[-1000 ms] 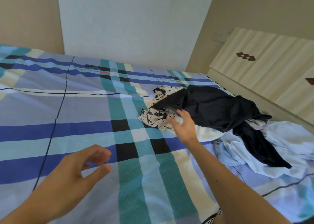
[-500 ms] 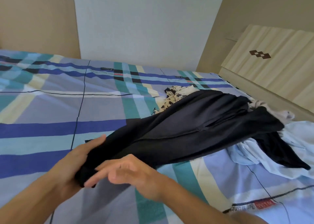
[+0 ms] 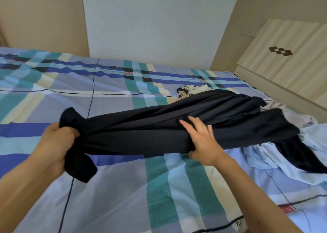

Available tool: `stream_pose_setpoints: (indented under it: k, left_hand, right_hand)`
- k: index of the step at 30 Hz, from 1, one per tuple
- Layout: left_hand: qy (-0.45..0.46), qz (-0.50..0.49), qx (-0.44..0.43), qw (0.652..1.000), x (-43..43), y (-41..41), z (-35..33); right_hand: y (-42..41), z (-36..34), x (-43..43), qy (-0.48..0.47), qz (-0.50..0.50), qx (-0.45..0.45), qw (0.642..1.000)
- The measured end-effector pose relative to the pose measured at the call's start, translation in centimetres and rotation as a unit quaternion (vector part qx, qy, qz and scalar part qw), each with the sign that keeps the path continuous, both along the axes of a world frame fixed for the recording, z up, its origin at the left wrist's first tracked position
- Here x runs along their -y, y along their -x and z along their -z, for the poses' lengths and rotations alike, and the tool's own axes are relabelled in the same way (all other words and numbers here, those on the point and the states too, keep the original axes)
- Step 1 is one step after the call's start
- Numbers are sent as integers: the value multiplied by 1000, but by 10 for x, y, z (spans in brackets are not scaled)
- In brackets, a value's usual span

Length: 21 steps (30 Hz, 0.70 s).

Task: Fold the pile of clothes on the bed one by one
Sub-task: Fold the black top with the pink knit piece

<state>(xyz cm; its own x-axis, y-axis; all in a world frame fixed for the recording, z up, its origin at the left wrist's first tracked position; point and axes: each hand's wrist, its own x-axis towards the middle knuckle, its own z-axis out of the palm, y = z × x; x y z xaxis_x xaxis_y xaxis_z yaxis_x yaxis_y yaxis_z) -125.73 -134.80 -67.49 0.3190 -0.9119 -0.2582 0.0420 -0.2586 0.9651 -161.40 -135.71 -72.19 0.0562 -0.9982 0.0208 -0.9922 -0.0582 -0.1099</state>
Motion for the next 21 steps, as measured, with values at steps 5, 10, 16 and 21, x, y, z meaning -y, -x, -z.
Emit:
stream_pose_setpoints:
  k: [5,10,16,21]
  left_hand:
    - [34,-40,128,990,22,-55,20]
    - [153,38,271,950,-5,-16,4]
    - [224,260,301,890,-11,12,24]
    - [284,363,293,838,-21,31,51]
  right_hand:
    - [27,17,19,17,208,58,976]
    - [-2,2,16,92,177,149,969]
    - [-79,-11,-16,137,19,339,931]
    - [-158,-12,-52,-14,-199,482,853]
